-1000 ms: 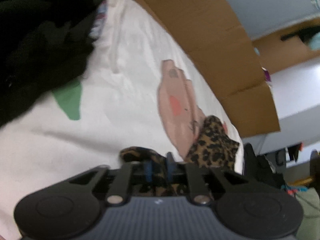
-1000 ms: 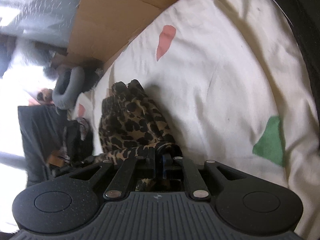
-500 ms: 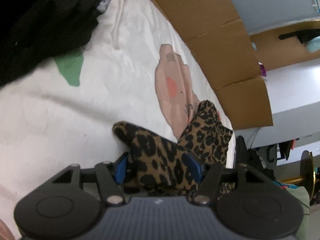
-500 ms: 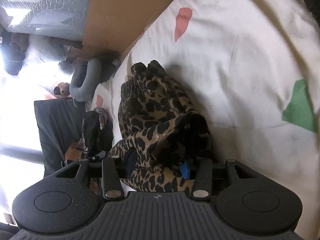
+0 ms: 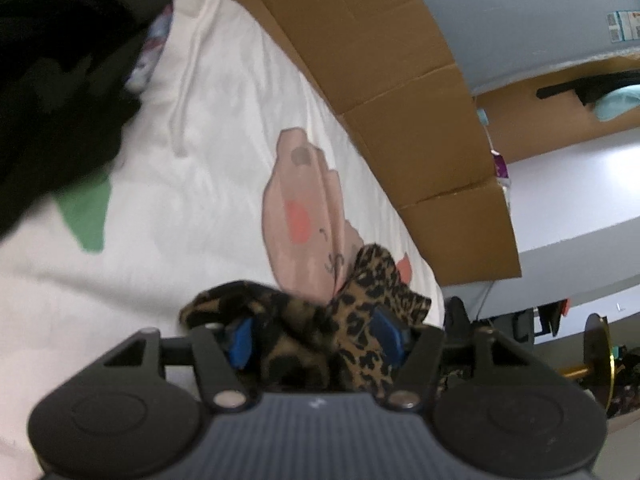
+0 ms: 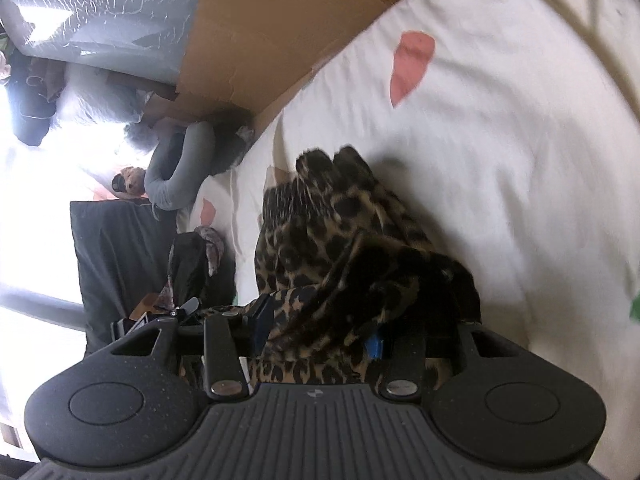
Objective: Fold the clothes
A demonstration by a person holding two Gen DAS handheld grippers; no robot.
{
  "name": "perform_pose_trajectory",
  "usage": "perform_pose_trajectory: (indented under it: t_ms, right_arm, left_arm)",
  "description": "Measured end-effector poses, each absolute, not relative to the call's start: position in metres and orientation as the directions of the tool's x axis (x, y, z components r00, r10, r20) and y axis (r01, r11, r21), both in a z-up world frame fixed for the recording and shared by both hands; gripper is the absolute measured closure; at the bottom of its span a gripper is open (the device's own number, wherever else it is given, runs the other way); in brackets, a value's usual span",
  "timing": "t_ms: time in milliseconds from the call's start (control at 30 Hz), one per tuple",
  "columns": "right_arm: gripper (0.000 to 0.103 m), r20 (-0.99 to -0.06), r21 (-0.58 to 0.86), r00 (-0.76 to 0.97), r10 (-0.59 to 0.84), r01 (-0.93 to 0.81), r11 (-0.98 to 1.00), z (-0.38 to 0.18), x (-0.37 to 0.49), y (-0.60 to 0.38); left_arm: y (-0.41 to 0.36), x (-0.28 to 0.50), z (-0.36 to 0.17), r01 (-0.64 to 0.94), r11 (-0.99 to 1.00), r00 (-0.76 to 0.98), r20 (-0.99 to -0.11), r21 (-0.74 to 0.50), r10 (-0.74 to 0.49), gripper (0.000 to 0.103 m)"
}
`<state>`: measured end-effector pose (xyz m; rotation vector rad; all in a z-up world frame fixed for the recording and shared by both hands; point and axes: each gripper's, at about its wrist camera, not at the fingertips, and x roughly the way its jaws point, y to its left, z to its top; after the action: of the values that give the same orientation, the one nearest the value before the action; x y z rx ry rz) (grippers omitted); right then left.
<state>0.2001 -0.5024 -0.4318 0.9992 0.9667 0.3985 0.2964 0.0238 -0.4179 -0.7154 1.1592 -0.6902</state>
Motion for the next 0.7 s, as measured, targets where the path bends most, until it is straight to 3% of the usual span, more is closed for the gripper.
perform_pose_trajectory:
  t_ms: [267, 700]
  right_arm:
    - [0.054, -0.538, 0.806, 0.545, 0.643, 0.11, 0.582, -0.415, 0.225, -0.512]
    - [0.06, -0.611, 0.689, 0.52, 0.597, -0.022, 0.724, -0.391, 0.247, -0.493]
  left_arm:
    - [0.024, 0.315, -0.404, 0.143, 0.604, 0.31, -0.544, -0.784, -0.78, 0.039]
    - [-0.015, 0.318, -0.391, 0.277, 0.643, 0.224, -0.603, -0.714, -0.766, 0.043]
